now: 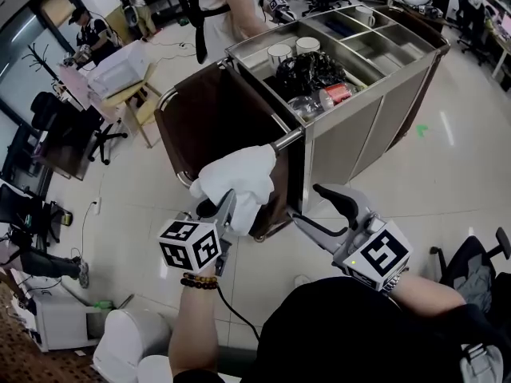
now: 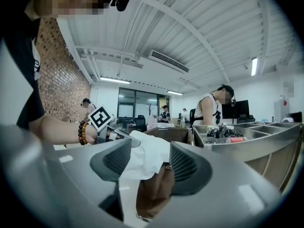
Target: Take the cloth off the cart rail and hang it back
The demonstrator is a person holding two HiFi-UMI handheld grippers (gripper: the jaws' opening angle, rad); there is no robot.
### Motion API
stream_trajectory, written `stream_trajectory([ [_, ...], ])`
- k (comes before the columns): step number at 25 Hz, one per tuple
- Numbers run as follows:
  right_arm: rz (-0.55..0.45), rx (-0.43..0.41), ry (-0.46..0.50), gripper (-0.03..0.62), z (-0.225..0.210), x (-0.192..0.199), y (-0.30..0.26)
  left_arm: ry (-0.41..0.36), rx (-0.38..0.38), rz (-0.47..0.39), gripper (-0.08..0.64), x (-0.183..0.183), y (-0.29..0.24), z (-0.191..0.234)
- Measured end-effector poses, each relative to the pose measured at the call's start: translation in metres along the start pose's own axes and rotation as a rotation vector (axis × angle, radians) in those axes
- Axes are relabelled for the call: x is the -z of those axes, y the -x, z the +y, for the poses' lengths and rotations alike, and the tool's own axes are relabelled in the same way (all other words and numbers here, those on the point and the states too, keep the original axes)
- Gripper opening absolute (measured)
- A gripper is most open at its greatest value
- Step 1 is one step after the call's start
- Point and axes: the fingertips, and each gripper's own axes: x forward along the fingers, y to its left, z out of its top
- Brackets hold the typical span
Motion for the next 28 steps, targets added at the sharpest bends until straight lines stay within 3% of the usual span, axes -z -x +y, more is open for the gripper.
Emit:
stream_trajectory([
  [4,-0.032,-0.03,0.095,0.265,0.0,0.001,-0.008,-0.15,-0.064,0.021,0.071,-0.008,0.0,-0.008],
  [8,0.013,-0.043,0.017,0.276,0.009,0.002,-0.014,-0.223,-0.092,0.019,0.17,-0.017,0.009,-0.014],
  [13,0.021,-0.057,0.007,0.279,0.012,0.007,-0.016,-0.225,-0.141,-0.012,0.216,-0.023,0.026,-0.012],
  [22,0.019,-0.106,0.014,0.279,0.011,0.008,-0.014,-0.212,-0.276,-0.096,0.219,-0.036,0.059,-0.005],
  [28,-0.013,-0.176,0.015,0.258,-0.013,0.001,0.027,-0.214,-0.37,-0.191,0.174,-0.054,0.059,-0.056],
])
